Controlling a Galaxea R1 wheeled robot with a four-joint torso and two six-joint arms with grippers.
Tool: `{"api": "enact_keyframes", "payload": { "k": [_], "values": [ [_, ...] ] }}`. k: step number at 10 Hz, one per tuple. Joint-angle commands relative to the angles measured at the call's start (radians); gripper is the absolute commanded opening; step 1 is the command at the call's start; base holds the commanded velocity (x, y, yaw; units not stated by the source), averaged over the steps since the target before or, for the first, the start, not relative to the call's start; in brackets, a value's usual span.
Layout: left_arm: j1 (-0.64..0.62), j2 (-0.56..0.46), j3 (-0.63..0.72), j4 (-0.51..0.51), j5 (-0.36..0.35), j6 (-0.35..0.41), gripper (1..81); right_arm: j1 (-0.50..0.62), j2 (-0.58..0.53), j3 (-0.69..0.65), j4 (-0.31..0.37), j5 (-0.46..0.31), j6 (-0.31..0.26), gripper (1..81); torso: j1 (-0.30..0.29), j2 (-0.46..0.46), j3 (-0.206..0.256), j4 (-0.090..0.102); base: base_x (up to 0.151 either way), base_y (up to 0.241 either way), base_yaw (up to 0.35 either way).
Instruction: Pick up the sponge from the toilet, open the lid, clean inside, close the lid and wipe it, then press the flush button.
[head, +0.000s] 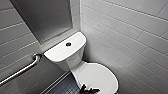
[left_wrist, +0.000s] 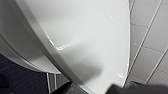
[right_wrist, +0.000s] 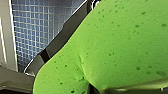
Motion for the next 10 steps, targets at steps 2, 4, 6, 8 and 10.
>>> {"api": "enact_keyframes", "payload": {
  "k": [2,4,6,8,10],
  "values": [
    [-0.129,-0.047,0.109,0.028,-0.126,-0.108,81.1,-0.015,-0.023,0.015,-0.008,-0.060,0.000,1.0,0.000,0.000,0.000,0.000,0.000,0.000,0.000],
    [-0.127,-0.076,0.133,0.032,-0.151,-0.188,81.1,-0.016,-0.023,0.015,-0.008,-0.060,0.000,1.0,0.000,0.000,0.000,0.000,0.000,0.000,0.000],
    [-0.129,-0.113,0.167,0.032,-0.182,-0.248,81.1,-0.015,-0.022,0.013,-0.009,-0.060,0.000,1.0,0.000,0.000,0.000,0.000,0.000,0.000,0.000],
    [-0.130,-0.137,0.208,0.032,-0.201,-0.267,81.1,-0.016,-0.017,0.012,-0.008,-0.060,0.000,1.0,0.000,0.000,0.000,0.000,0.000,0.000,0.000],
    [-0.145,-0.147,0.236,0.035,-0.226,-0.290,81.1,-0.015,-0.016,0.012,-0.008,-0.060,0.000,1.0,0.000,0.000,0.000,0.000,0.000,0.000,0.000]
  ]
}}
